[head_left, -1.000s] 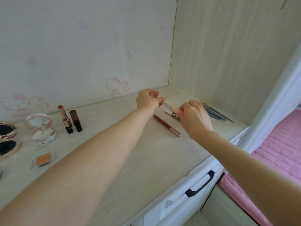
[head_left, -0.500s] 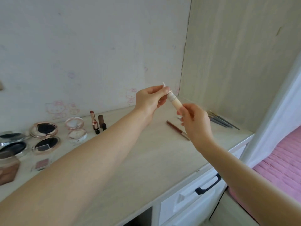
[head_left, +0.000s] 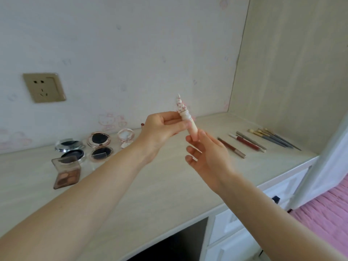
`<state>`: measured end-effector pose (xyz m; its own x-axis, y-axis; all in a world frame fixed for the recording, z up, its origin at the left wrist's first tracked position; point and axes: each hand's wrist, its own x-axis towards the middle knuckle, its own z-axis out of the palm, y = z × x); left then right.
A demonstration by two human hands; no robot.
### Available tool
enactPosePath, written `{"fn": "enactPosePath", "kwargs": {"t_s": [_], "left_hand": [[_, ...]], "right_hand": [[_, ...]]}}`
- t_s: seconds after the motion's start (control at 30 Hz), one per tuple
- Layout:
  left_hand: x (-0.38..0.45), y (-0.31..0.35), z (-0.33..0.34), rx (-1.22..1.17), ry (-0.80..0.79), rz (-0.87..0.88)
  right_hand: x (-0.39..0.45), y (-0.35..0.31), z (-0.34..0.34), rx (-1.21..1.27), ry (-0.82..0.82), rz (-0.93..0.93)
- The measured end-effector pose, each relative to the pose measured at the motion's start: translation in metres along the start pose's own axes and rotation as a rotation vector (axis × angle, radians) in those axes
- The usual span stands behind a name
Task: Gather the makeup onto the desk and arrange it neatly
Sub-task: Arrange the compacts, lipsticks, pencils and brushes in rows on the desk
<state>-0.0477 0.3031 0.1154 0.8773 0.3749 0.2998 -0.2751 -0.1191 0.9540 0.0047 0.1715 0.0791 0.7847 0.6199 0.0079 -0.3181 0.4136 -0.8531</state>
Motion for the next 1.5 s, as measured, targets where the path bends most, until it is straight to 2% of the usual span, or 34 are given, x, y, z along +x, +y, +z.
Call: {"fn": "enactPosePath", "kwargs": {"t_s": [0.2,0.37,0.6,0.83,1.0,1.1,1.17,1.27,1.5], "left_hand": [[-0.045,-0.002,-0.043,0.067,0.026,0.0],[-0.078,-0.006,-0.074,0.07,0.138,-0.003],[-0.109,-0.005,-0.124,0.17,0.207,-0.024],[-0.137,-0.017,-0.169,0.263,0.295,0.034],[-0.148,-0.033,-0.18,0.36,0.204,0.026],[-0.15,-0.042,-0.185,0.384,0.199,0.007],[-0.15,-0.049,-0.188,0.425,0.249,-0.024],[-0.152,-0.06,-0.19,0.465,0.358,-0.057],[-0.156,-0.074,-0.189,0.541,0.478,0.065]], "right_hand": [[-0.012,0.041,0.036,0.133,-0.17,0.145],[-0.022,0.072,0.076,0.296,-0.244,0.269],[-0.025,0.103,0.108,0.145,-0.357,0.328],[-0.007,0.11,0.12,-0.234,-0.328,0.105],[0.003,0.124,0.135,-0.557,-0.424,-0.027],[0.008,0.136,0.137,-0.685,-0.388,-0.113],[0.012,0.14,0.134,-0.699,-0.383,-0.148],[0.017,0.149,0.126,-0.648,-0.409,-0.073],[0.026,0.152,0.122,-0.537,-0.391,-0.078]]}}
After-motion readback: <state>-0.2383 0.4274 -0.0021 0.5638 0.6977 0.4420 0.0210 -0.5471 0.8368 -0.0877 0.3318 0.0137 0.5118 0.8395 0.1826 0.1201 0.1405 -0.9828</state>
